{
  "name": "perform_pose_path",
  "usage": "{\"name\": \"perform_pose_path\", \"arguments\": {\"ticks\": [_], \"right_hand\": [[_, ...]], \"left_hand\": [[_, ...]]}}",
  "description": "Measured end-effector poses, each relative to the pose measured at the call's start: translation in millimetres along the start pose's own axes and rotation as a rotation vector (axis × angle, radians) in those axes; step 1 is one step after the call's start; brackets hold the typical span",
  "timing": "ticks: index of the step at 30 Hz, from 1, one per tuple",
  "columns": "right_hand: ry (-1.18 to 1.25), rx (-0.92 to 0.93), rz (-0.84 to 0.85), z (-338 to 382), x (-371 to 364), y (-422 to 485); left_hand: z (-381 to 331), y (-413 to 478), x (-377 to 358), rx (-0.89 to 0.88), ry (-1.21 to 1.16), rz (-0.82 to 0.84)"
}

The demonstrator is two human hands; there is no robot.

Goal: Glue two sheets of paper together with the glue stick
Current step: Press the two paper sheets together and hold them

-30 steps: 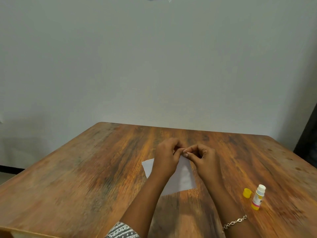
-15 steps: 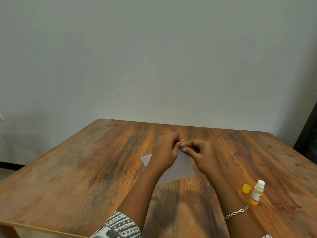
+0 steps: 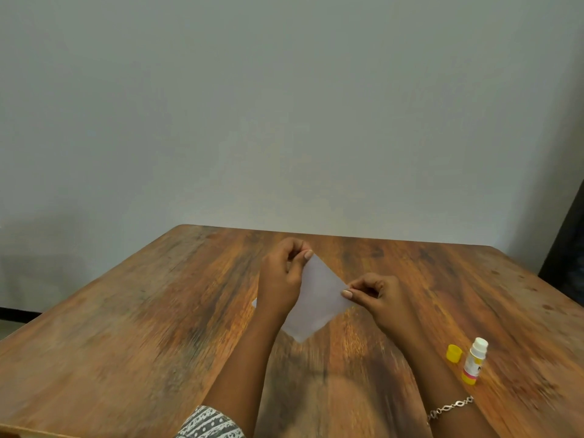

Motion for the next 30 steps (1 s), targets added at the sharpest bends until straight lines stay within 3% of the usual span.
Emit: {"name": "perform_pose_path", "arguments": {"ticks": [7, 13, 18, 30], "right_hand": [[0.066, -0.024, -0.032, -10, 9, -2], [0.334, -0.085, -0.190, -20, 16, -8], [0.496, -0.157, -0.218, -27, 8, -11], [0.503, -0.178, -0.250, -30, 6, -10]], "left_hand": [[16, -6, 3, 0.127, -0.135, -0.065], [27, -15, 2, 0.213, -0.244, -0.140], [39, -21, 3, 0.293, -0.312, -0.185], [44, -28, 4, 0.336, -0.280, -0.219]]}}
Point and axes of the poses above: each hand's wrist, its own y-axis towards the middle knuckle, its own x-axis out of the back of the hand, z = x × y, the point moved 9 cm from there along y, towards the middle knuckle, and after that the axes turned 2 degrees about y, right-handed, at the moved point
